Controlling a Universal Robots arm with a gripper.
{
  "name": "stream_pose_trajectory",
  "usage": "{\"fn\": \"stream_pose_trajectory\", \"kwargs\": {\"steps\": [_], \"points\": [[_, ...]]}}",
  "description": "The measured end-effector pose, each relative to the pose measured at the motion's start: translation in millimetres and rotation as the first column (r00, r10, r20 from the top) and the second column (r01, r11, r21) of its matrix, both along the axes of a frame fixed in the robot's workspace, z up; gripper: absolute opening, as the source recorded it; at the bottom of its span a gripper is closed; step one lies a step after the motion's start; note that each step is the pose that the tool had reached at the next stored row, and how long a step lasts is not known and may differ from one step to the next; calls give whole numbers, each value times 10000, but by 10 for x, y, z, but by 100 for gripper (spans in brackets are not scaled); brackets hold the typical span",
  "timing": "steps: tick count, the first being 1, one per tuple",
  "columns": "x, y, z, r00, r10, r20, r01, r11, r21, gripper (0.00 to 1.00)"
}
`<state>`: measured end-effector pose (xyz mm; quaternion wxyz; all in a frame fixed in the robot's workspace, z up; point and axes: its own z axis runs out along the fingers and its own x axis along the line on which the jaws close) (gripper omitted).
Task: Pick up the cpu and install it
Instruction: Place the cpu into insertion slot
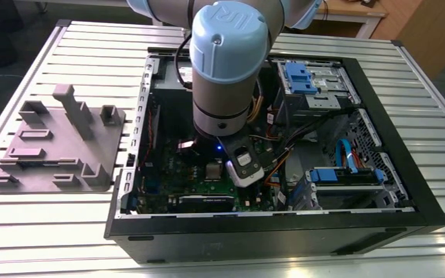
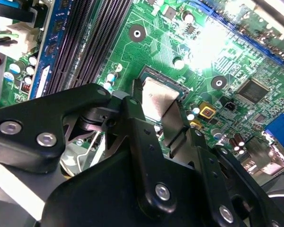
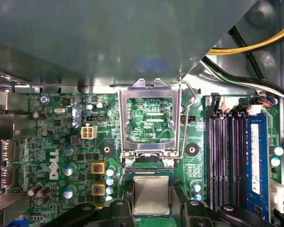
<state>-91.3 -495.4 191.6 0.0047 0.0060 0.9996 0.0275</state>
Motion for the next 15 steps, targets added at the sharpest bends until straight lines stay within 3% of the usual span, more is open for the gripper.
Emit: {"fn": "stream_pose_trajectory", "kwargs": {"steps": [11,15], "points": [[-14,0,1,10000,1,-1,-1,10000,-1,43],[-15,-1,1,10000,1,-1,-1,10000,-2,38]]}}
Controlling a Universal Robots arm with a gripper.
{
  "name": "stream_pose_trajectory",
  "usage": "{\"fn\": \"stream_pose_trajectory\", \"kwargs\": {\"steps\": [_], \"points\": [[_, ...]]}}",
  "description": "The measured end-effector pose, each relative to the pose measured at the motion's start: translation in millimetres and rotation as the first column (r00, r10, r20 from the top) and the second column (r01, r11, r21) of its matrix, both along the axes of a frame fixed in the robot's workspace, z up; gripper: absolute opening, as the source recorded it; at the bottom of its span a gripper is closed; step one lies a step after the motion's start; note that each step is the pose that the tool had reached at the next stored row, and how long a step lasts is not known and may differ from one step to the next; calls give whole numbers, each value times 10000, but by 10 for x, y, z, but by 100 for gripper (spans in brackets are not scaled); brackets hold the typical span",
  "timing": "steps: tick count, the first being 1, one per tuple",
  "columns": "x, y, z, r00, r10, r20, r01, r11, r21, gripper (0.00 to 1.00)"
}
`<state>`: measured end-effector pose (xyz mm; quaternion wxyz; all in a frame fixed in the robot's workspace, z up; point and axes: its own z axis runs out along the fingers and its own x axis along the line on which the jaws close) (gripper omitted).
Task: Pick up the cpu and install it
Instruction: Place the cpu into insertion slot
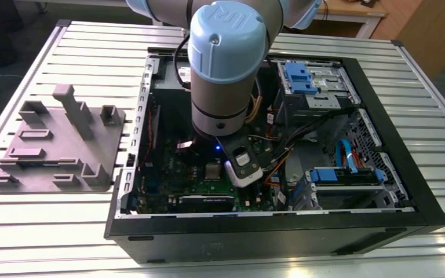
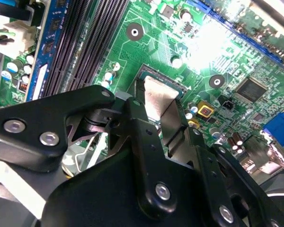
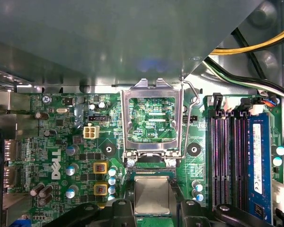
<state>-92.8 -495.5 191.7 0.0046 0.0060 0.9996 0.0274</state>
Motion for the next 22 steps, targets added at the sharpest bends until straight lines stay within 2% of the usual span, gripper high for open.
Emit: {"fn": "stream_pose_trajectory", "kwargs": {"steps": [14,22], "points": [[-2,-2,0,10000,-1,1,1,10000,2,38],[-2,-32,1,10000,-1,0,1,10000,0,38]]}}
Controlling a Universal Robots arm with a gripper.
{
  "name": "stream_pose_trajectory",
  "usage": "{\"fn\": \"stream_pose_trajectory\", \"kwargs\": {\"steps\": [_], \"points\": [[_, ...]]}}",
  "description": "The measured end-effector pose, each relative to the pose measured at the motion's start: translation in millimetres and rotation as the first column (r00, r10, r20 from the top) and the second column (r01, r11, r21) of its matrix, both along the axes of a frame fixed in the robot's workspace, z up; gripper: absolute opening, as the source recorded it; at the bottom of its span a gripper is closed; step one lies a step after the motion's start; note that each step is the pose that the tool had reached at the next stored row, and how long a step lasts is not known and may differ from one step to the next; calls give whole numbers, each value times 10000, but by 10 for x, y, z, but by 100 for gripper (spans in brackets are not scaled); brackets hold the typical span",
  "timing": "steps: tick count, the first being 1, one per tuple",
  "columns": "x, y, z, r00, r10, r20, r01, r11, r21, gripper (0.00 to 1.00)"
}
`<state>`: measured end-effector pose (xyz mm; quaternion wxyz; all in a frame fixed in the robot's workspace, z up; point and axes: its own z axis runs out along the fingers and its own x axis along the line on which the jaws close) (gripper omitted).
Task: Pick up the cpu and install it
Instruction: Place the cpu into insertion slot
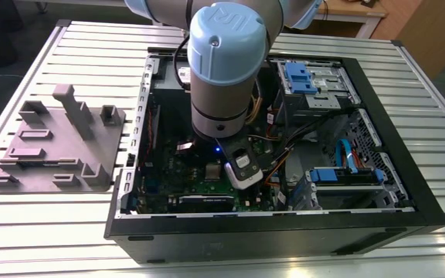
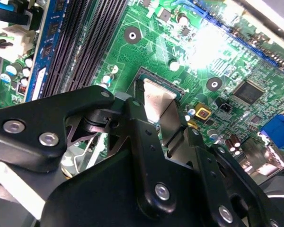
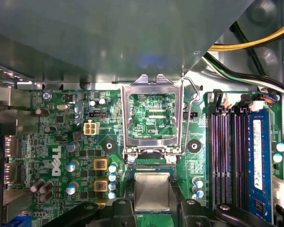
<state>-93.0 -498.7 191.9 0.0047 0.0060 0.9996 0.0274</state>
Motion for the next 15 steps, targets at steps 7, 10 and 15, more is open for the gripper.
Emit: {"fn": "stream_pose_trajectory", "kwargs": {"steps": [7,10,15], "points": [[0,-1,20,10000,0,0,0,10000,1,38],[0,0,40,10000,1,1,-1,10000,4,38],[0,-1,41,10000,1,0,-1,10000,2,38]]}}
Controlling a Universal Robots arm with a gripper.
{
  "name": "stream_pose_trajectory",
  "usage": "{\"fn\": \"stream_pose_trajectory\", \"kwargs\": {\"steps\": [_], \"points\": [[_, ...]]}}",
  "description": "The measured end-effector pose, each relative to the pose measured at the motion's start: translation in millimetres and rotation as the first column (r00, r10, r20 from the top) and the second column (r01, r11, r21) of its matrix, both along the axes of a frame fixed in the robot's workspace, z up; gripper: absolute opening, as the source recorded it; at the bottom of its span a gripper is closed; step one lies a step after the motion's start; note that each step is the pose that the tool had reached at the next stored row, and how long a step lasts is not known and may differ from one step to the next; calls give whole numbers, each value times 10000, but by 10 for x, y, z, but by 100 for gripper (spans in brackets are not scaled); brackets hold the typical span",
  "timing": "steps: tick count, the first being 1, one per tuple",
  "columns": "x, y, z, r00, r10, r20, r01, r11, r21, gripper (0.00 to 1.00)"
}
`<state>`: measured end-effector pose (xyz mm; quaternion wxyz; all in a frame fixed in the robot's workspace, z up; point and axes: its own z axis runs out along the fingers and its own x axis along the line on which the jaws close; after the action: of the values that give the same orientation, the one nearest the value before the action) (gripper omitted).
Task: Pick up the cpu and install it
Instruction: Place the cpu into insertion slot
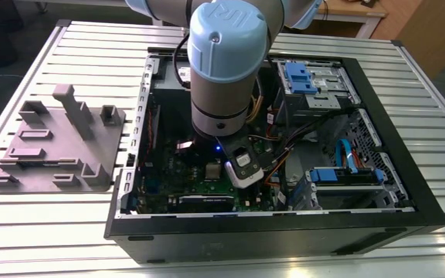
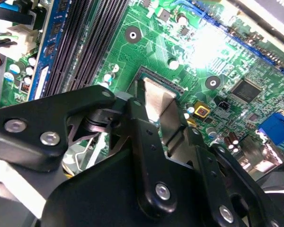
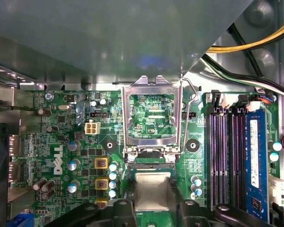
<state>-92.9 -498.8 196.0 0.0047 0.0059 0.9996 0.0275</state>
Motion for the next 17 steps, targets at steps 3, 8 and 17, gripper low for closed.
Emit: {"fn": "stream_pose_trajectory", "kwargs": {"steps": [3,8,17], "points": [[0,0,-2,10000,0,1,0,10000,0,38],[0,5,-9,10000,1,1,-1,10000,5,38],[0,5,-39,10000,0,0,0,10000,3,38]]}}
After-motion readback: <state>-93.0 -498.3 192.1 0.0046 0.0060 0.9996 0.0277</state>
